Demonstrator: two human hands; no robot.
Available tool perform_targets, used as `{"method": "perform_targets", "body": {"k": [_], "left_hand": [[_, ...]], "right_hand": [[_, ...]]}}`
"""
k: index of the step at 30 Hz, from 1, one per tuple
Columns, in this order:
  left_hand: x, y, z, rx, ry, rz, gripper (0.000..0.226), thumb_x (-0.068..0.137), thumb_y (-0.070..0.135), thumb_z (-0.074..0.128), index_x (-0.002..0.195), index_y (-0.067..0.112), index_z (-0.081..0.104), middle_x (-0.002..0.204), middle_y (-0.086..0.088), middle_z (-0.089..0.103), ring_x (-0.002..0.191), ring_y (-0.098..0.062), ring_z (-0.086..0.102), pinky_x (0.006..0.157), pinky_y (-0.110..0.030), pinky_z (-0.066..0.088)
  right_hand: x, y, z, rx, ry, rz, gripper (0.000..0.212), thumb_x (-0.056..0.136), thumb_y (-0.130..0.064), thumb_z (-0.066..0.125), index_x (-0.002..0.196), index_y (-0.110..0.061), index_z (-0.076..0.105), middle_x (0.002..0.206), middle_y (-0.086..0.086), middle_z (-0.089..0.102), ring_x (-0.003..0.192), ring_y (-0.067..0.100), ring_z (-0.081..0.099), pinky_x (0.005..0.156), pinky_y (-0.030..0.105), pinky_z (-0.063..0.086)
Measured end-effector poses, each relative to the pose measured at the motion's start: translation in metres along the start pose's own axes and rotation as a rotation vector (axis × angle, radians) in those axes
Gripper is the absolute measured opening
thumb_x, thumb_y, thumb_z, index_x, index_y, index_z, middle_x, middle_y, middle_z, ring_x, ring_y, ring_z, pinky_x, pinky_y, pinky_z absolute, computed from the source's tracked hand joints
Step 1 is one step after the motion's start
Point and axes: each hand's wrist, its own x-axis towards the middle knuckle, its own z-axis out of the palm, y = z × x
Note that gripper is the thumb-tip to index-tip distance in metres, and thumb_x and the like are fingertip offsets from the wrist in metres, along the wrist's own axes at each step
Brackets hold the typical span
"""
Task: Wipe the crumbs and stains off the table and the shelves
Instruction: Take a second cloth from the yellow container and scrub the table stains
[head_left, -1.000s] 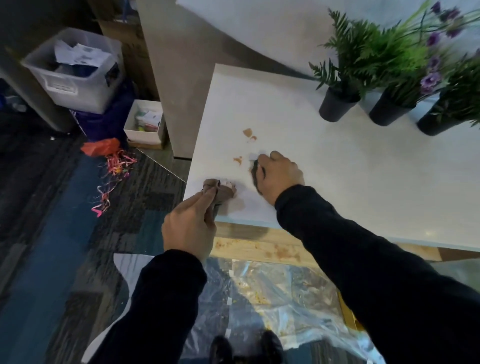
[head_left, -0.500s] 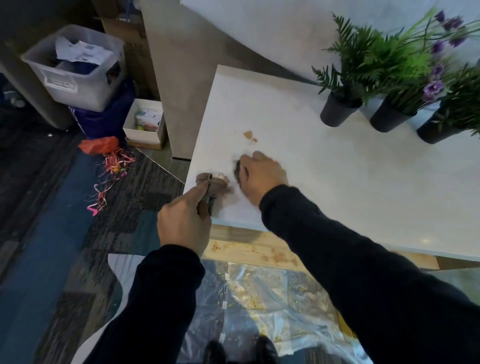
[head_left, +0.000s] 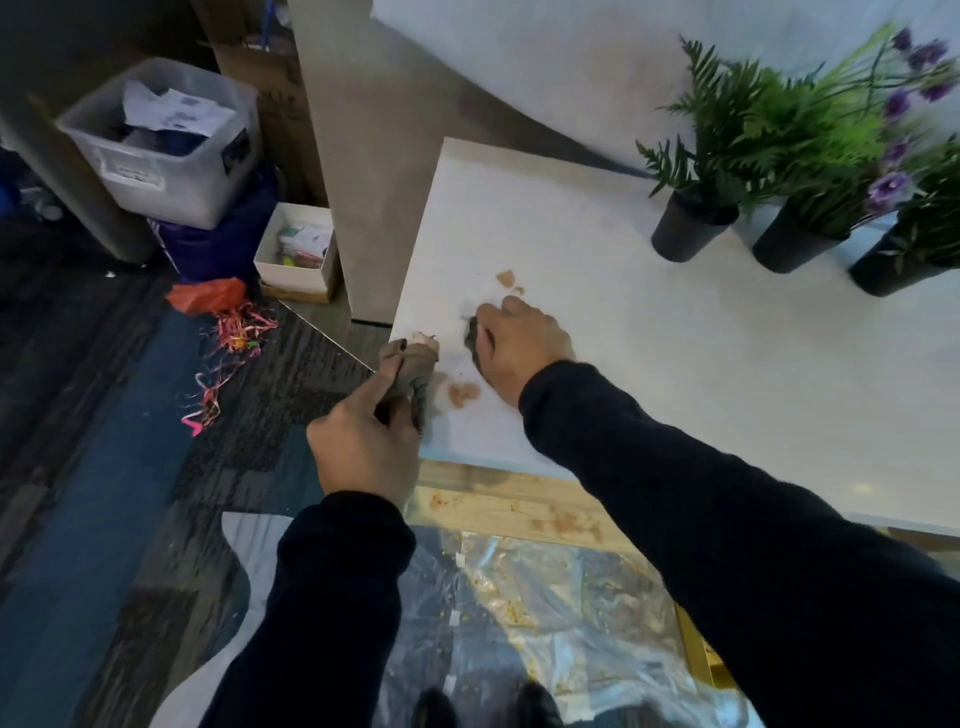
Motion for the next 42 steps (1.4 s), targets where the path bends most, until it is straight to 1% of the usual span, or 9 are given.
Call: {"method": "perform_targets", "body": {"k": [3, 9, 14, 22, 26, 29, 33, 37, 42], "left_hand": [[0.001, 0.002, -0.001, -0.011, -0.017, 0.000, 0.040, 0.087, 0.009, 0.070, 0.123, 0.025, 0.073, 0.092, -0.012, 0.078, 0.082, -0.028, 0.073, 0.089, -0.017, 0.046], [-0.001, 0.005, -0.003, -0.013, -0.049, 0.049, 0.039, 0.089, 0.008, 0.067, 0.124, 0.025, 0.072, 0.081, -0.011, 0.076, 0.069, -0.029, 0.069, 0.080, -0.032, 0.058], [-0.006, 0.005, -0.001, 0.007, -0.026, 0.093, 0.040, 0.087, 0.005, 0.068, 0.120, 0.025, 0.074, 0.080, -0.009, 0.076, 0.068, -0.031, 0.069, 0.074, -0.038, 0.061], [-0.007, 0.007, -0.002, 0.034, -0.026, 0.119, 0.040, 0.086, 0.007, 0.068, 0.120, 0.027, 0.074, 0.080, -0.009, 0.076, 0.069, -0.031, 0.069, 0.071, -0.033, 0.057], [-0.007, 0.006, -0.003, 0.071, -0.019, 0.145, 0.041, 0.085, 0.004, 0.067, 0.118, 0.026, 0.075, 0.074, -0.009, 0.075, 0.063, -0.030, 0.066, 0.068, -0.032, 0.056], [-0.007, 0.007, -0.003, 0.052, -0.030, 0.144, 0.041, 0.085, 0.005, 0.067, 0.119, 0.027, 0.074, 0.074, -0.008, 0.075, 0.062, -0.030, 0.066, 0.068, -0.032, 0.057], [-0.006, 0.002, -0.006, 0.020, -0.065, 0.130, 0.036, 0.089, 0.010, 0.067, 0.120, 0.027, 0.073, 0.076, -0.008, 0.075, 0.067, -0.029, 0.068, 0.074, -0.035, 0.059], [-0.005, -0.002, -0.007, 0.002, -0.072, 0.096, 0.036, 0.092, 0.013, 0.066, 0.124, 0.027, 0.072, 0.085, -0.009, 0.077, 0.077, -0.030, 0.069, 0.082, -0.032, 0.056], [-0.006, -0.004, -0.005, 0.015, -0.065, 0.113, 0.038, 0.090, 0.012, 0.066, 0.124, 0.029, 0.071, 0.082, -0.009, 0.077, 0.071, -0.029, 0.069, 0.080, -0.029, 0.055]], "right_hand": [[-0.034, 0.024, 0.000, 0.007, -0.025, -0.084, 0.029, 0.103, -0.039, 0.035, 0.112, -0.021, 0.056, 0.099, 0.001, 0.049, 0.079, 0.036, 0.059, 0.066, 0.036, 0.043], [-0.002, 0.035, -0.010, -0.048, 0.019, 0.087, 0.030, 0.103, -0.037, 0.035, 0.110, -0.019, 0.057, 0.094, 0.001, 0.047, 0.080, 0.031, 0.054, 0.067, 0.034, 0.039], [-0.047, 0.026, -0.001, 0.002, -0.006, -0.069, 0.027, 0.103, -0.038, 0.036, 0.100, -0.021, 0.056, 0.088, -0.004, 0.044, 0.073, 0.030, 0.056, 0.064, 0.037, 0.048], [0.034, -0.005, -0.002, -0.013, 0.054, 0.087, 0.031, 0.103, -0.032, 0.035, 0.118, -0.018, 0.059, 0.113, 0.009, 0.059, 0.098, 0.038, 0.060, 0.072, 0.036, 0.038], [-0.021, -0.011, 0.006, 0.046, 0.003, -0.073, 0.025, 0.102, -0.037, 0.038, 0.106, -0.021, 0.057, 0.093, -0.001, 0.046, 0.084, 0.033, 0.058, 0.067, 0.035, 0.038], [-0.031, -0.001, 0.005, 0.045, -0.020, -0.167, 0.026, 0.102, -0.038, 0.037, 0.107, -0.022, 0.057, 0.096, 0.001, 0.052, 0.083, 0.032, 0.059, 0.069, 0.037, 0.044], [0.021, 0.015, -0.005, -0.037, 0.039, -0.056, 0.029, 0.102, -0.034, 0.038, 0.111, -0.016, 0.059, 0.112, 0.012, 0.061, 0.097, 0.039, 0.061, 0.076, 0.040, 0.046], [0.037, 0.007, -0.007, -0.047, 0.065, 0.071, 0.032, 0.102, -0.034, 0.036, 0.115, -0.018, 0.059, 0.111, 0.010, 0.059, 0.097, 0.036, 0.060, 0.074, 0.037, 0.043], [-0.041, -0.005, 0.002, 0.028, -0.008, -0.130, 0.024, 0.102, -0.037, 0.037, 0.101, -0.022, 0.056, 0.089, -0.002, 0.048, 0.078, 0.030, 0.056, 0.068, 0.038, 0.048]]}}
